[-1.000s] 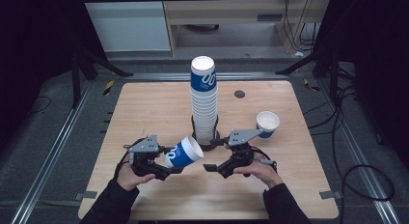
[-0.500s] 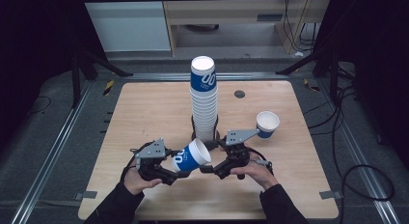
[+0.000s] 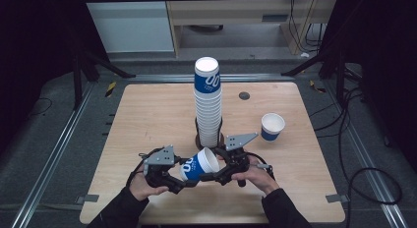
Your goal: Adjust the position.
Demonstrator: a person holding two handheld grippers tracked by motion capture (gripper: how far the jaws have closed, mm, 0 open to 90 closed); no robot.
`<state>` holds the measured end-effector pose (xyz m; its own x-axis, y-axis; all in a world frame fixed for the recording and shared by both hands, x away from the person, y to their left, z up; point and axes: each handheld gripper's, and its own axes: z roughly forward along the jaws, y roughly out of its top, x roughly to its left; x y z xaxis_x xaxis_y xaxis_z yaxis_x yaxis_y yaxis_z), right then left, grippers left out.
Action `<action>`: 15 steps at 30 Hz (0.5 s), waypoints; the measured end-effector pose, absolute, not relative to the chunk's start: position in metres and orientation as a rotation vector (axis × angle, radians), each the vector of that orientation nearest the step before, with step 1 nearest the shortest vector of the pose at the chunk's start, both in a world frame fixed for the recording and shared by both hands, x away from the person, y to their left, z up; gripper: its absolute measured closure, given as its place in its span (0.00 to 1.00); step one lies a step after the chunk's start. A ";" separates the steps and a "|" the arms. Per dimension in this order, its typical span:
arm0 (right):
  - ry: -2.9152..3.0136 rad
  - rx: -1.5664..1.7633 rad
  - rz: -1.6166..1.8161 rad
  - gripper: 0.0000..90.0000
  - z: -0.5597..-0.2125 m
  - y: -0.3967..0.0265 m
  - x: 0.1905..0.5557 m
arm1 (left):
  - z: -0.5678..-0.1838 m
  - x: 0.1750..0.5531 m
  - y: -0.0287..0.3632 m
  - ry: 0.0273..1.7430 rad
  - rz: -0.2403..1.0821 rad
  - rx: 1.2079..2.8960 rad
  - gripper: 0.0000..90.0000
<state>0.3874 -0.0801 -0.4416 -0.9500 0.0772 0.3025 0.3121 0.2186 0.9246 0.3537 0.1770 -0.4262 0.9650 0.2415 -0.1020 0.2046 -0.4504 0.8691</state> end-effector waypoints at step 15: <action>-2.457 -0.346 -1.779 0.18 -0.436 -0.086 0.386 | -0.429 0.359 0.179 0.365 -0.004 2.154 0.20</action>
<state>0.3860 -0.0855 -0.4357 -0.9705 0.1304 0.2028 0.2334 0.2968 0.9260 0.3590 0.1790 -0.4287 0.9560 0.2582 -0.1393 0.2611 -0.5323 0.8053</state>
